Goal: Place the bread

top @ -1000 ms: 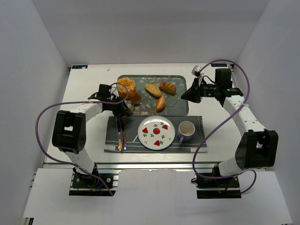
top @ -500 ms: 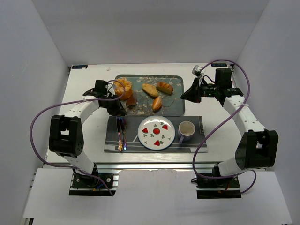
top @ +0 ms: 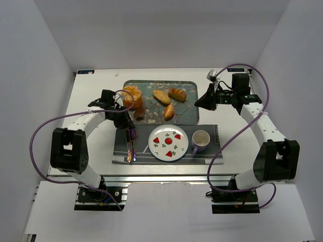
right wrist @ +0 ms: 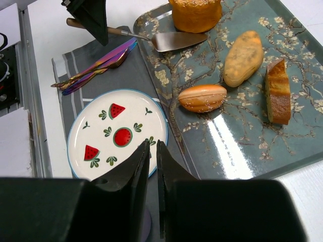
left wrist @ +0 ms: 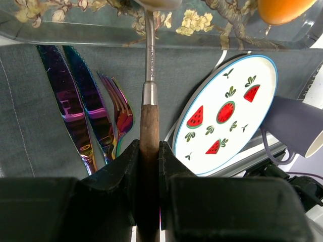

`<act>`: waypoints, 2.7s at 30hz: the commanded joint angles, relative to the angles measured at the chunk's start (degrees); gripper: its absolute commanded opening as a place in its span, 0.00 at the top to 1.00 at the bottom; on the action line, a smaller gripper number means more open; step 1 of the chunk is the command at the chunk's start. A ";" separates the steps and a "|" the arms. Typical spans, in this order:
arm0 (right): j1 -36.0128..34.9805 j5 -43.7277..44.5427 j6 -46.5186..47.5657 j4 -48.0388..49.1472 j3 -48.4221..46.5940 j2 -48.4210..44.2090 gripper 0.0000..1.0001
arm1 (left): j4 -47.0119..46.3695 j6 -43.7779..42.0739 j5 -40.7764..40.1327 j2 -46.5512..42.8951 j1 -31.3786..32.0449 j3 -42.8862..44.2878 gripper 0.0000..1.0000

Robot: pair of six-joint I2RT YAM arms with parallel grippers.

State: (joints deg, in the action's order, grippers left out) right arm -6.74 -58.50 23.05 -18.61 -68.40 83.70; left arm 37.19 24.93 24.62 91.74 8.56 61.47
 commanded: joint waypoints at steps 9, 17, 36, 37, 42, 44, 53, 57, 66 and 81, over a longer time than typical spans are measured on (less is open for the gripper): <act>0.41 -1.44 -0.02 1.56 0.02 -1.61 0.83 | -5.27 5.74 -3.79 -2.19 -3.54 -5.31 1.00; 0.50 -1.70 0.33 1.21 0.37 -1.61 0.83 | -10.20 6.02 -1.77 0.10 -5.13 -4.70 1.00; 0.59 -1.70 0.86 0.68 1.87 -2.49 0.82 | -24.79 -4.27 7.28 7.06 -5.13 -3.28 1.00; 0.50 -1.62 0.86 0.68 1.78 -2.49 0.82 | -25.75 -4.27 8.07 6.17 -5.13 -4.25 1.00; 0.50 -2.14 0.86 0.68 1.61 -1.70 0.82 | -30.15 -3.92 10.27 1.51 -5.13 -8.90 1.00; 0.59 -2.23 0.86 0.77 1.52 -1.61 0.82 | -30.68 -3.57 10.45 -0.33 -5.13 -9.53 1.00; 0.59 -1.97 1.56 0.33 1.87 -2.23 0.82 | -26.39 -3.04 10.97 -10.77 -4.52 -12.69 1.00; 0.50 -1.53 2.61 -0.46 1.52 -2.31 0.82 | -22.96 -2.87 9.75 -17.36 -1.63 -15.32 1.00; 0.50 -1.44 3.85 -2.22 -0.68 -1.08 0.82 | -17.77 4.77 3.33 -32.32 9.27 -24.29 1.00; 0.59 -0.74 4.81 -2.74 -1.56 -0.73 0.82 | -1.25 15.85 -3.44 -31.20 32.65 -22.37 1.00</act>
State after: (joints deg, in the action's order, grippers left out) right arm -6.42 -58.65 27.27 -21.12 -67.35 83.09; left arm 33.91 38.72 23.24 59.13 38.50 35.55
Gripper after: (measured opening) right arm 0.178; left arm 0.262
